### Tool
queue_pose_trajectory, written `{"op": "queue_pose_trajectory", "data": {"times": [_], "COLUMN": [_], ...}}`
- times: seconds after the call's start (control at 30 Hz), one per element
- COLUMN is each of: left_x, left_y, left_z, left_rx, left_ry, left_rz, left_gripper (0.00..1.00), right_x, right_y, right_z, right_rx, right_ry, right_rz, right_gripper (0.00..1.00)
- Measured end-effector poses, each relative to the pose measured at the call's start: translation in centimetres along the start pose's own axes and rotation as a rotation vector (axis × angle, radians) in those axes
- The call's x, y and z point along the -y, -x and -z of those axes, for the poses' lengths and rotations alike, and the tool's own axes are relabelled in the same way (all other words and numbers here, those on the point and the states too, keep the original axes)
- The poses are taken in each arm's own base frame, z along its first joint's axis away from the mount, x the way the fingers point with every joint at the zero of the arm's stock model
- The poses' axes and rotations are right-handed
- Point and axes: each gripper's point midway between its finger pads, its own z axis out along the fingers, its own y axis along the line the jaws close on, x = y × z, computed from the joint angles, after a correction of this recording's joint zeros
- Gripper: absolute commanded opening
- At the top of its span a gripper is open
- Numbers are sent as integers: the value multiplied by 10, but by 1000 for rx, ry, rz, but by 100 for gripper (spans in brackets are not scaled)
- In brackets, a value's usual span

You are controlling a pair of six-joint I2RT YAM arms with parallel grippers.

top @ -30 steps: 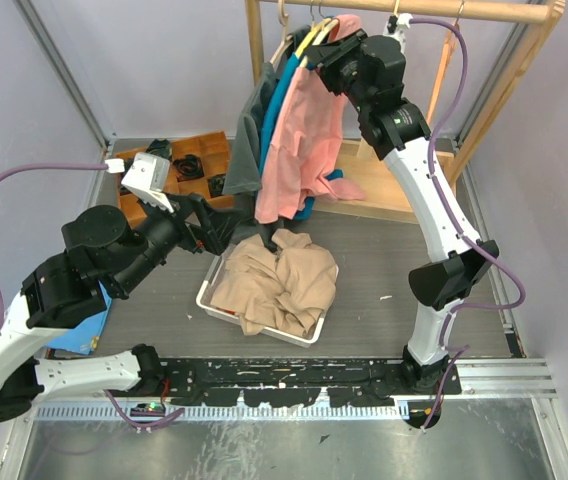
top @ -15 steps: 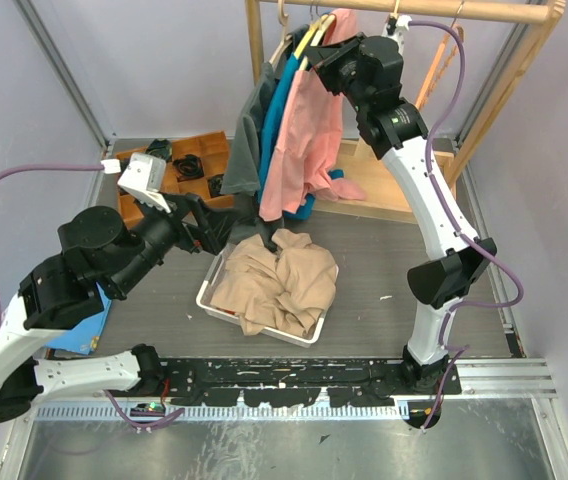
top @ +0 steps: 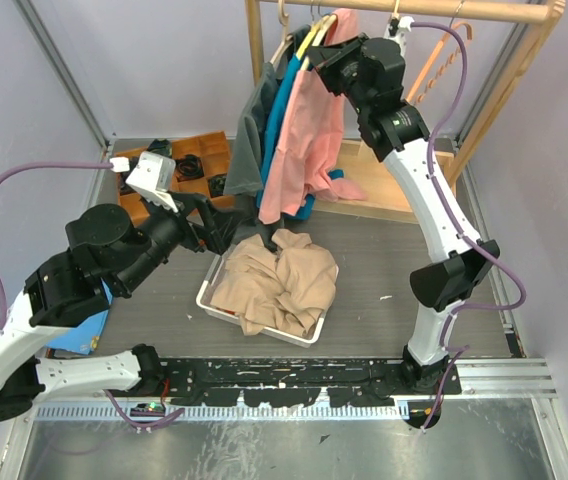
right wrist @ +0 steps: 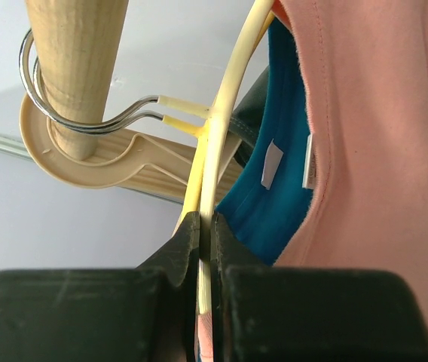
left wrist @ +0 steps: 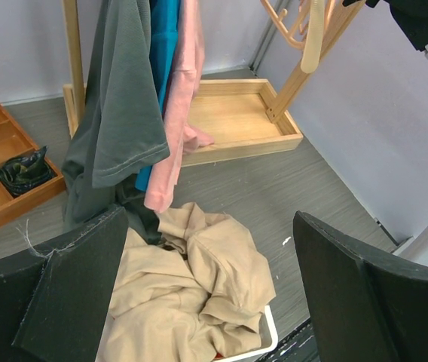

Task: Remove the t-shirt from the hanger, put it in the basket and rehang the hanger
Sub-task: Place the T-shirt in the bin, then pick up the hanger from the clothesline.

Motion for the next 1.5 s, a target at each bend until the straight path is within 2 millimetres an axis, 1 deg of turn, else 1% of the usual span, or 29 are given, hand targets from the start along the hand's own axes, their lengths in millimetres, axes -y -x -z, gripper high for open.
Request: {"op": "queue_pose_trajectory", "data": {"times": [0.37,0.63,0.77,0.97,1.1,1.3,1.4,1.5], "left_x": [3,3,4,5,5,6,6,4], "left_y": [5,9,17,21,20,19,18,21], "left_z": [0,-1,-2,-2,-2,-4,-6,-8], "left_rx": [18,30,47,58,57,52,50,57], "left_ry": [-14,-6,0,-2,-2,0,7,23], "left_rz": [5,10,19,28,33,44,40,28], "left_gripper": [98,98,98,98,98,98,98,98], "right_x": [-11,-29,-32,-27,-19,-3,3,4], "right_y": [9,21,25,31,41,56,58,56], "right_z": [11,27,40,61,69,68,67,67], "right_rx": [19,38,41,58,78,93,85,61], "right_ry": [15,50,53,36,19,-6,-13,-4], "right_rz": [6,9,12,22,26,24,25,23], "right_gripper": [1,1,1,0,1,1,1,1]}}
